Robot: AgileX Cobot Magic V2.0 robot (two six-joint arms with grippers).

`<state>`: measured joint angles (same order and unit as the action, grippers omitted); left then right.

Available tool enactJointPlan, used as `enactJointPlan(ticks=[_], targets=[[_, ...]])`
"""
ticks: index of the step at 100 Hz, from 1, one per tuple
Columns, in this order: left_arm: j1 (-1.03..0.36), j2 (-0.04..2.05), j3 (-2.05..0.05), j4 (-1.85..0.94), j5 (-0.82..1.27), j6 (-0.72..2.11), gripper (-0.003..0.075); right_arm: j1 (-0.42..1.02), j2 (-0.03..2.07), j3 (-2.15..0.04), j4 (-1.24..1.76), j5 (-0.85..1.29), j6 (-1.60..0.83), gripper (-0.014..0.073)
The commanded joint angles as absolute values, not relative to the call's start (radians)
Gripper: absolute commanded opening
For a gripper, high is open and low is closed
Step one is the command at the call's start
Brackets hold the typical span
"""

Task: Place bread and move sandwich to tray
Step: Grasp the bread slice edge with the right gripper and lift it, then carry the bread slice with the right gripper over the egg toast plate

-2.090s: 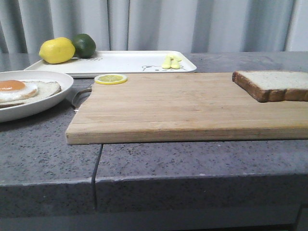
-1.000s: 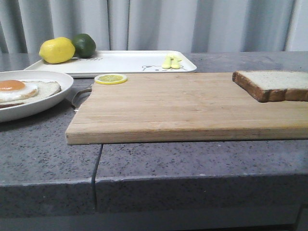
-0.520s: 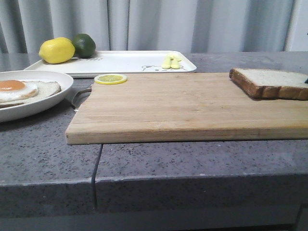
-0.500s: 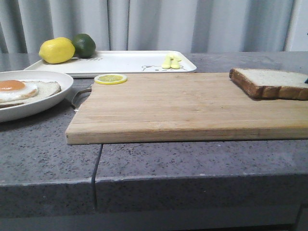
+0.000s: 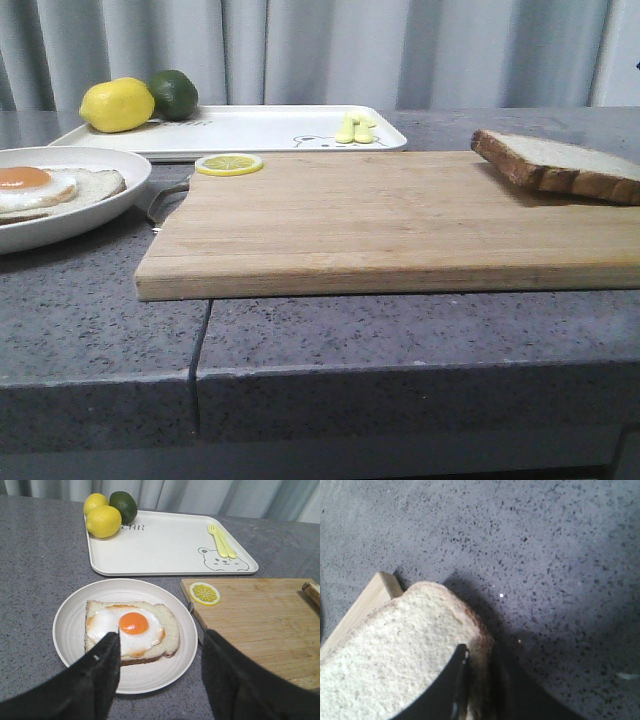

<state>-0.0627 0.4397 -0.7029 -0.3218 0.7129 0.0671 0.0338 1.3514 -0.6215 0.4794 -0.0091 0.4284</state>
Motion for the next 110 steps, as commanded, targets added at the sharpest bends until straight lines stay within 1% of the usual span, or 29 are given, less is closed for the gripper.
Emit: enactJointPlan(ticks=[1,19,37,66,85,98,110], targets=[[-0.061,0.455,-0.735,-0.34,0.645,0.061,0.0348,0.034,1.334,-0.652,0.483,-0.056,0.426,0.0029],[-0.061,0.455,-0.735,-0.34,0.645,0.061,0.0348,0.034,1.323,-0.652,0.483,-0.056,0.426,-0.007],[-0.061,0.455,-0.735,-0.34,0.645,0.061,0.0348,0.034,1.282,-0.652,0.483,-0.055,0.426,-0.0069],[-0.061,0.455,-0.735,-0.34,0.644,0.061,0.0348,0.034,1.14,-0.655,0.483,-0.045,0.426,-0.0064],[-0.061,0.455,-0.735,-0.34,0.644,0.061,0.0348,0.036,1.066,-0.72,0.483,0.008,0.426,-0.0064],[-0.061,0.455,-0.735,-0.338,0.642,0.061,0.0348,0.075,1.043,-0.777,0.497,0.027,0.426,-0.0064],[-0.061,0.455,-0.735,-0.317,0.638,0.061,0.0348,0.158,1.043,-0.827,0.52,0.013,0.426,-0.0064]])
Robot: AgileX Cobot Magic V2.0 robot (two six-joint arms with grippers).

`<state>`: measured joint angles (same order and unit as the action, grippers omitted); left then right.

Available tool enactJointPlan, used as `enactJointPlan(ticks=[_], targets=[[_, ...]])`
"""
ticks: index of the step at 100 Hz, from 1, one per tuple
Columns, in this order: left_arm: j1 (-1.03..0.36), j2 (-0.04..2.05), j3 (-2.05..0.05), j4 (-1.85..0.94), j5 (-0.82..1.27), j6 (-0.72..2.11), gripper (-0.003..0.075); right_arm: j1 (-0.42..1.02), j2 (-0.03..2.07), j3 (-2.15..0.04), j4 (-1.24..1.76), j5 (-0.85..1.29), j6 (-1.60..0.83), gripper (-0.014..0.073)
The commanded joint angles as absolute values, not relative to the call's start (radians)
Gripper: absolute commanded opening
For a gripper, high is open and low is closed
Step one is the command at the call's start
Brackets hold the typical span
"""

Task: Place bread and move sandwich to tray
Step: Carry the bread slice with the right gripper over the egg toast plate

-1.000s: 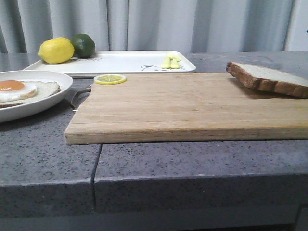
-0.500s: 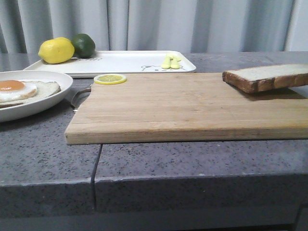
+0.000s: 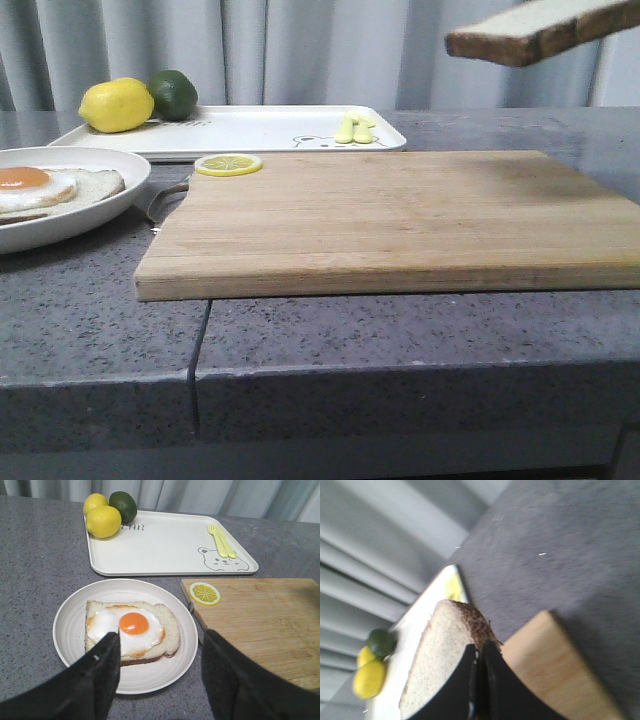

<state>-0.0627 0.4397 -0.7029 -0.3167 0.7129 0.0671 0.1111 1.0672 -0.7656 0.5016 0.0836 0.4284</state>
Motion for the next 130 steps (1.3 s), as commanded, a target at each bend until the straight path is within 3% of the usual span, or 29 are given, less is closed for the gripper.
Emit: enactJointPlan(ticks=[1,35,66,87,130], targets=[[-0.061,0.455,-0.735,-0.313,0.638,0.061,0.0348,0.171,1.043,-0.83,0.521,0.01,0.426,-0.0064],[-0.061,0.455,-0.735,-0.296,0.622,0.061,0.0348,0.507,1.119,-0.841,0.654,-0.268,0.426,-0.0062],[-0.061,0.455,-0.735,-0.296,0.622,0.061,0.0348,0.749,1.374,-0.981,0.716,-0.418,0.425,-0.0062],[-0.061,0.455,-0.735,-0.296,0.622,0.061,0.0348,0.847,1.565,-1.124,0.792,-0.464,0.396,-0.0062],[-0.061,0.455,-0.735,-0.296,0.622,0.061,0.0348,0.991,1.788,-1.315,1.135,-0.552,0.073,-0.0062]])
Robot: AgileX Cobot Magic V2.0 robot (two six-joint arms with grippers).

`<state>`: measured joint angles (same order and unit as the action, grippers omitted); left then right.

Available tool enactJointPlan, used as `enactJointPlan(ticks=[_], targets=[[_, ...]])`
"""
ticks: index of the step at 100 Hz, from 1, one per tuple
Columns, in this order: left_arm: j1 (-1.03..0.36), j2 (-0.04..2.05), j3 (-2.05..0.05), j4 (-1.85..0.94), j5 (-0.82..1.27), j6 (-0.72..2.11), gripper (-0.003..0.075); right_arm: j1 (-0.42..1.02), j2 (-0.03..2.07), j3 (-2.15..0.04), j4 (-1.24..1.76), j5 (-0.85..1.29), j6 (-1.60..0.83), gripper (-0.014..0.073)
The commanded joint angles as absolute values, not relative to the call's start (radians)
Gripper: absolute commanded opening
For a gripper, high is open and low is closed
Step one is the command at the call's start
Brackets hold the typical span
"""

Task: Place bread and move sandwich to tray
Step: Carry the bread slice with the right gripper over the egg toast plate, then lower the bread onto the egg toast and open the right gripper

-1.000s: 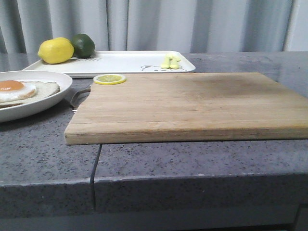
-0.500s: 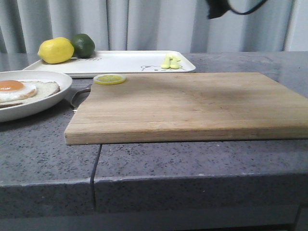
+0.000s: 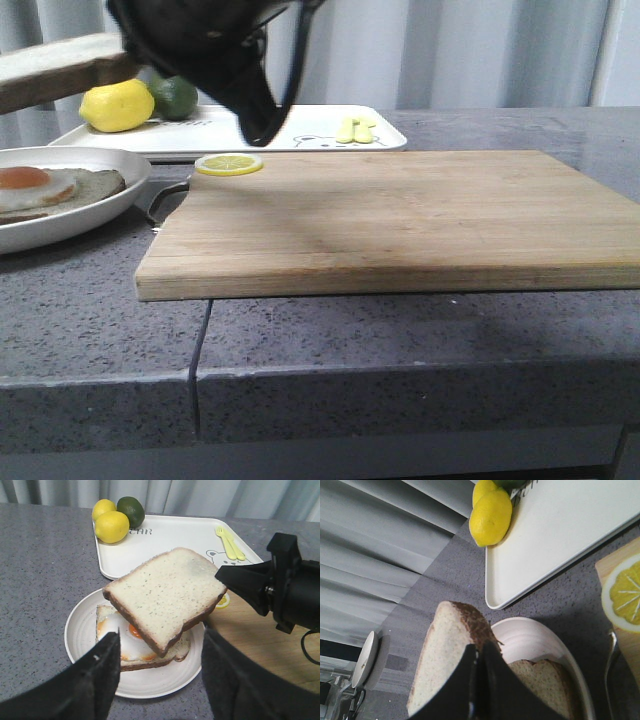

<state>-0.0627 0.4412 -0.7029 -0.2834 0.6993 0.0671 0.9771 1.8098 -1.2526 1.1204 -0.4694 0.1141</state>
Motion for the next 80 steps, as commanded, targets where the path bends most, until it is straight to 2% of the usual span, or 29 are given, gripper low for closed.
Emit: enactJointPlan(ticks=[1,21,80], targets=[[-0.061,0.455,-0.735,-0.296,0.622,0.061,0.0348,0.993,1.79,-1.317,1.139,-0.554,0.073,-0.0062],[-0.061,0.455,-0.735,-0.296,0.622,0.061,0.0348,1.018,1.843,-1.346,1.19,-0.608,0.073,-0.0062],[-0.061,0.455,-0.735,-0.298,0.622,0.061,0.0348,1.02,1.893,-1.348,1.208,-0.562,0.072,-0.0062]])
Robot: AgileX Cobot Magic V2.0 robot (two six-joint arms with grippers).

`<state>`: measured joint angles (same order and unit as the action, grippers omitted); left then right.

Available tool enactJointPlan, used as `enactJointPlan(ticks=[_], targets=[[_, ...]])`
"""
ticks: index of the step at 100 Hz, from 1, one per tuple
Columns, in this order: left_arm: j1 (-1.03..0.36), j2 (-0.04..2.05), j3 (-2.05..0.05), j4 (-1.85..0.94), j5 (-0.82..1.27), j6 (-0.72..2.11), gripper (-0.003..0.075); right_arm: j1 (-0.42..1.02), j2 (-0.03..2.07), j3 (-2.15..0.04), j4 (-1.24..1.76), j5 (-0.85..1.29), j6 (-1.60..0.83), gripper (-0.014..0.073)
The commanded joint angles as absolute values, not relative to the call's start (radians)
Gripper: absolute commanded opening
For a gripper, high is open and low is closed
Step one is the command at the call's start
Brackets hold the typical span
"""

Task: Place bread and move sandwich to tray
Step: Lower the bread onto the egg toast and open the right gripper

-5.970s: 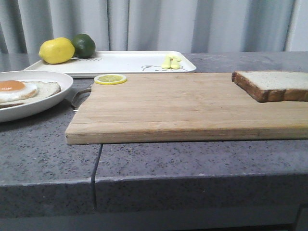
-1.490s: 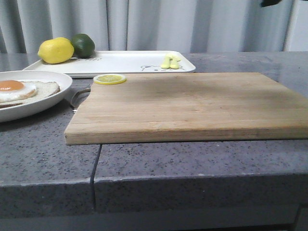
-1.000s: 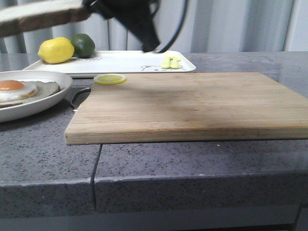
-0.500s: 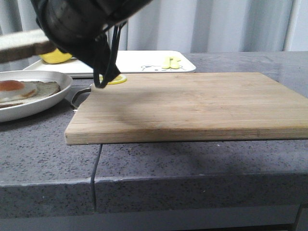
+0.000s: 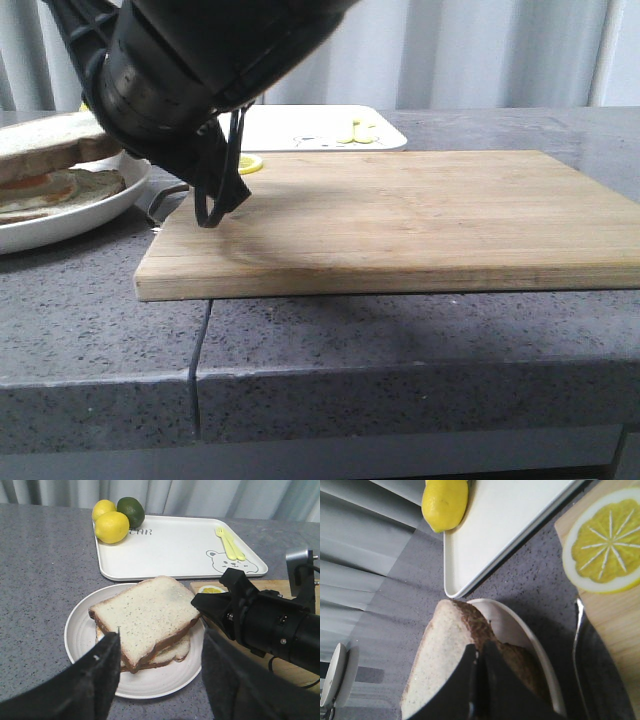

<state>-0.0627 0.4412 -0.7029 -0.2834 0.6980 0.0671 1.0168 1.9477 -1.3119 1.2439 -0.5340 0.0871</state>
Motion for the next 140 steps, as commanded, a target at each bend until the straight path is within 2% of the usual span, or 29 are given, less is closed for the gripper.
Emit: enactJointPlan(ticks=[1,43,55,79,104,125,140], targets=[[-0.061,0.455,-0.735,-0.298,0.622,0.061,0.0348,1.02,1.893,-1.348,1.208,-0.561,0.072,-0.0062],[-0.061,0.455,-0.735,-0.298,0.622,0.061,0.0348,1.02,1.893,-1.348,1.206,-0.551,0.072,-0.0041],[-0.061,0.455,-0.735,-0.298,0.622,0.061,0.0348,1.02,1.893,-1.348,1.206,-0.552,0.072,0.002],[-0.061,0.455,-0.735,-0.3,0.622,0.061,0.0348,1.02,1.893,-1.348,1.206,-0.596,0.072,0.0206],[-0.061,0.455,-0.735,-0.3,0.622,0.061,0.0348,1.02,1.868,-1.348,1.196,-0.678,0.072,0.0271],[-0.061,0.455,-0.735,-0.3,0.622,0.061,0.0348,1.02,1.781,-1.348,0.969,-0.691,0.053,0.0279],[-0.061,0.455,-0.735,-0.3,0.622,0.061,0.0348,1.016,1.684,-1.348,0.784,-0.692,-0.17,0.0279]])
